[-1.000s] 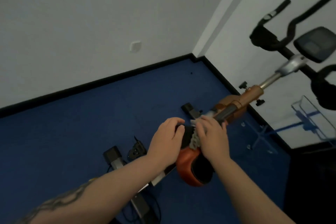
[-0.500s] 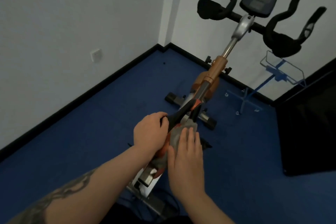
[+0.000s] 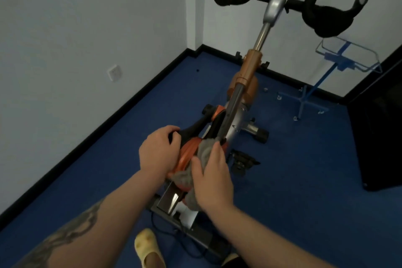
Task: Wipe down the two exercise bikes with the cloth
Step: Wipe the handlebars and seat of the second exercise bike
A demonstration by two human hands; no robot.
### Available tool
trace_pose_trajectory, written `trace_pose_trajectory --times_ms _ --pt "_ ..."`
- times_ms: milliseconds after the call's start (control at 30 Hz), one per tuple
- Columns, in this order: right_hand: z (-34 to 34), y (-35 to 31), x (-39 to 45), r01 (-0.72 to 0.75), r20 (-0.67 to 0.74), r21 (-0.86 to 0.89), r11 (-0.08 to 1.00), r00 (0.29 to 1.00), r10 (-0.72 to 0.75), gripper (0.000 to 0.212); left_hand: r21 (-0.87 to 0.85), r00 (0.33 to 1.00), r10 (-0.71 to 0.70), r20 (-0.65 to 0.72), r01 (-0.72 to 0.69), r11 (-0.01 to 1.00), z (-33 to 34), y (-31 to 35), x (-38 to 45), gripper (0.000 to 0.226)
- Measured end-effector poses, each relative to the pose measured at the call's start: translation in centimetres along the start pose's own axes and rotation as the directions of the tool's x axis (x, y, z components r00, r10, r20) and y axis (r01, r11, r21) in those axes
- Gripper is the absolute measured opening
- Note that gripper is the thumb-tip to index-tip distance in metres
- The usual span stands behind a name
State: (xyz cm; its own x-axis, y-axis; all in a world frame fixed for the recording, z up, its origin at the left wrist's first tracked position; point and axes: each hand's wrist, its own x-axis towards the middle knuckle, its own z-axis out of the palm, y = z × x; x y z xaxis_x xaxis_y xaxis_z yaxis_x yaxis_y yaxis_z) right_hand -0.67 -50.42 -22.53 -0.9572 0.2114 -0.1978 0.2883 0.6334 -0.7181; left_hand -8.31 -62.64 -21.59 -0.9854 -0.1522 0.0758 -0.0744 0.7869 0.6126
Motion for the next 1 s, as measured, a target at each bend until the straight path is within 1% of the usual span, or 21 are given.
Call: trace_pose_trajectory --times_ms 100,133,200,267,333,367,400,467,500,533,600,667,700,733,767,800,833,867,900,933,1000 --pt "-1.2 -1.2 5.3 -0.198 0.042 0.074 0.977 0.98 0.195 0.063 0.009 1.0 -0.026 0.004 0.026 1.0 -0.2 0.1 -0.1 0.026" --pt "-1.5 -1.1 6.0 -0.231 0.051 0.112 0.966 0.973 0.227 0.059 0.008 0.999 -0.032 0.002 0.032 0.999 -0.3 0.3 -0.2 0.026" --pt "-1.2 -0.2 4.1 -0.176 0.023 0.195 0.965 0.984 0.175 0.059 -0.002 0.999 -0.042 0.008 0.042 0.999 -0.3 0.5 -0.4 0.027" --pt "-0.1 0.1 -1.0 -0.07 -0.05 0.296 0.953 0.995 0.088 0.072 -0.008 0.999 -0.039 0.001 0.039 0.999 -0.4 0.5 -0.5 0.027" --pt "1.0 0.1 -3.5 -0.049 -0.133 0.289 0.956 0.987 0.09 0.079 0.011 1.0 -0.011 -0.011 0.011 1.0 -0.3 0.4 -0.5 0.029" --pt "0.9 0.0 -2.7 -0.074 -0.144 0.281 0.957 0.982 0.118 0.075 0.031 1.0 0.014 -0.013 -0.014 0.999 -0.1 0.3 -0.5 0.029" --pt "0.6 -0.3 -0.9 -0.135 -0.116 0.291 0.947 0.978 0.175 0.066 0.054 0.999 0.044 -0.008 -0.043 0.998 -0.1 0.3 -0.6 0.03" --pt "-1.0 -1.1 3.4 -0.29 -0.006 0.322 0.901 0.951 0.308 0.049 0.078 0.995 0.103 0.007 -0.103 0.992 -0.2 0.2 -0.6 0.029" --pt "-1.8 -1.4 4.8 -0.336 0.039 0.329 0.883 0.939 0.343 0.047 0.074 0.992 0.122 0.016 -0.123 0.99 -0.3 0.2 -0.5 0.028" --pt "-1.9 -1.6 5.1 -0.351 0.045 0.326 0.878 0.933 0.357 0.046 0.059 0.991 0.13 0.03 -0.132 0.989 -0.4 0.2 -0.5 0.028" --pt "-0.6 -1.3 3.1 -0.27 -0.078 0.305 0.913 0.949 0.307 0.04 0.008 0.991 0.123 0.061 -0.124 0.992 -0.4 -0.1 -0.4 0.027" --pt "1.0 -1.6 -1.2 -0.156 -0.244 0.348 0.925 0.937 0.25 0.048 -0.05 0.993 0.097 0.073 -0.093 0.994 -0.4 -0.5 -0.3 0.026" --pt "1.5 -1.4 -1.9 -0.116 -0.309 0.364 0.924 0.921 0.237 0.052 -0.075 0.993 0.088 0.075 -0.083 0.994 -0.4 -0.6 -0.2 0.025" --pt "1.5 -1.1 -1.2 -0.129 -0.311 0.364 0.922 0.917 0.251 0.048 -0.094 0.993 0.087 0.081 -0.079 0.992 -0.4 -0.6 -0.1 0.025" --pt "1.1 -1.0 0.5 -0.198 -0.254 0.367 0.909 0.918 0.303 0.042 -0.107 0.991 0.091 0.094 -0.081 0.991 -0.5 -0.6 0.0 0.024" --pt "0.2 -1.4 2.5 -0.293 -0.159 0.366 0.883 0.915 0.37 0.038 -0.119 0.989 0.097 0.111 -0.084 0.989 -0.5 -0.6 0.1 0.024" --pt "-0.9 -1.7 4.2 -0.378 -0.062 0.392 0.839 0.899 0.434 0.04 -0.132 0.986 0.103 0.128 -0.086 0.987 -0.6 -0.7 0.2 0.024" --pt "-1.7 -2.1 5.2 -0.432 0.008 0.421 0.798 0.881 0.473 0.041 -0.146 0.984 0.109 0.141 -0.088 0.985 -0.7 -0.8 0.2 0.024" --pt "-2.0 -2.4 5.5 -0.45 0.023 0.429 0.783 0.872 0.488 0.042 -0.158 0.981 0.118 0.151 -0.094 0.983 -0.8 -0.9 0.3 0.024" --pt "-1.9 -2.5 5.2 -0.427 -0.012 0.383 0.819 0.884 0.467 0.042 -0.165 0.979 0.13 0.159 -0.103 0.981 -0.8 -0.9 0.3 0.025" --pt "-0.4 -2.1 2.5 -0.317 -0.199 0.171 0.933 0.916 0.348 0.039 -0.167 0.974 0.151 0.167 -0.124 0.978 -1.0 -1.0 0.4 0.026"
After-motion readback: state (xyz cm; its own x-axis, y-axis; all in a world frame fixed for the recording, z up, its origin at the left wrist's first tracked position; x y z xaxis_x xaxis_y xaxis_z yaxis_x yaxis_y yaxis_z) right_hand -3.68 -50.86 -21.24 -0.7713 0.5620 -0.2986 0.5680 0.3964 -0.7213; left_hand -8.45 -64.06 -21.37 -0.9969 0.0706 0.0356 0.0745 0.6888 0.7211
